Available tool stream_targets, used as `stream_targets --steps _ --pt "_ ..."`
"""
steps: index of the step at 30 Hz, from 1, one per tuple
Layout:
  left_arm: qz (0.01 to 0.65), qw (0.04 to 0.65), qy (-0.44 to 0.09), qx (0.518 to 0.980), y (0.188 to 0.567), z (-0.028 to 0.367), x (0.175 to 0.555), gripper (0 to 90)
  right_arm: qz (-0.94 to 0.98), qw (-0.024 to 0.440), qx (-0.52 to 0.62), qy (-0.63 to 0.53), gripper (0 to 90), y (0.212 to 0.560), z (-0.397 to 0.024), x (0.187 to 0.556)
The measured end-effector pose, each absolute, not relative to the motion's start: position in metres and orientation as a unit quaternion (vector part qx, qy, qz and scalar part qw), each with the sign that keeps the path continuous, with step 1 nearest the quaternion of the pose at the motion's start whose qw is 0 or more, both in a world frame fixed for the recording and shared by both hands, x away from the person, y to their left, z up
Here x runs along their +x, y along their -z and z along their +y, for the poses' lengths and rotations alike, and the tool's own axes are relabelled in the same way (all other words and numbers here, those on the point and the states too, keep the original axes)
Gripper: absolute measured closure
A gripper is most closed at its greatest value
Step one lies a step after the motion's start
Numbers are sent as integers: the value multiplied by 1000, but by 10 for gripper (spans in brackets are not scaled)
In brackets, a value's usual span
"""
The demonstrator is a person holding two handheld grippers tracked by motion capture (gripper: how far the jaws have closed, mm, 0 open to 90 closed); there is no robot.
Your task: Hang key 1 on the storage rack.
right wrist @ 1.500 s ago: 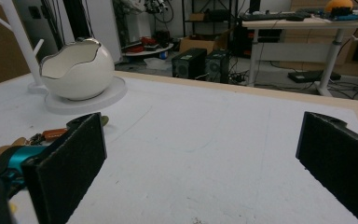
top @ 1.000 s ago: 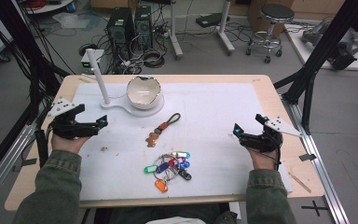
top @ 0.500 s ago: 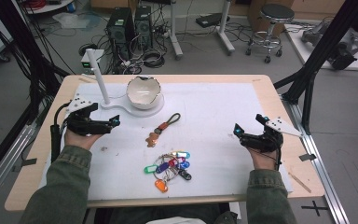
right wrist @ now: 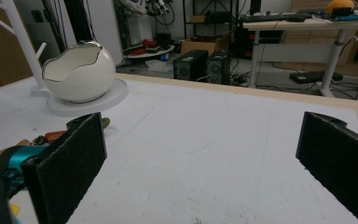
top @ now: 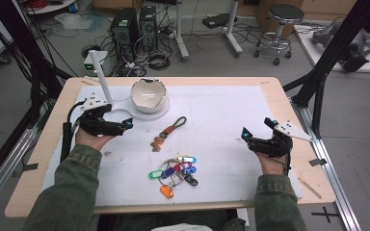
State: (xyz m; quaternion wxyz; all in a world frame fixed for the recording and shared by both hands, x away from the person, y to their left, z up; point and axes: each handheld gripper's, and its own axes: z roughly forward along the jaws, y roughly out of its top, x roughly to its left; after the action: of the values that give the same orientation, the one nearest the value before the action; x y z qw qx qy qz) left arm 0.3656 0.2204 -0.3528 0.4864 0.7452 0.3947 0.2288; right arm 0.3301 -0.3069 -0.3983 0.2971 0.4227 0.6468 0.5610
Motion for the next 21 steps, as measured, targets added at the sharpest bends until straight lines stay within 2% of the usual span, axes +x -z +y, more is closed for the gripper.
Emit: stream_targets --steps 21 --pt "362 456 -192 790 353 176 388 17 647 293 424 -563 6 398 -307 330"
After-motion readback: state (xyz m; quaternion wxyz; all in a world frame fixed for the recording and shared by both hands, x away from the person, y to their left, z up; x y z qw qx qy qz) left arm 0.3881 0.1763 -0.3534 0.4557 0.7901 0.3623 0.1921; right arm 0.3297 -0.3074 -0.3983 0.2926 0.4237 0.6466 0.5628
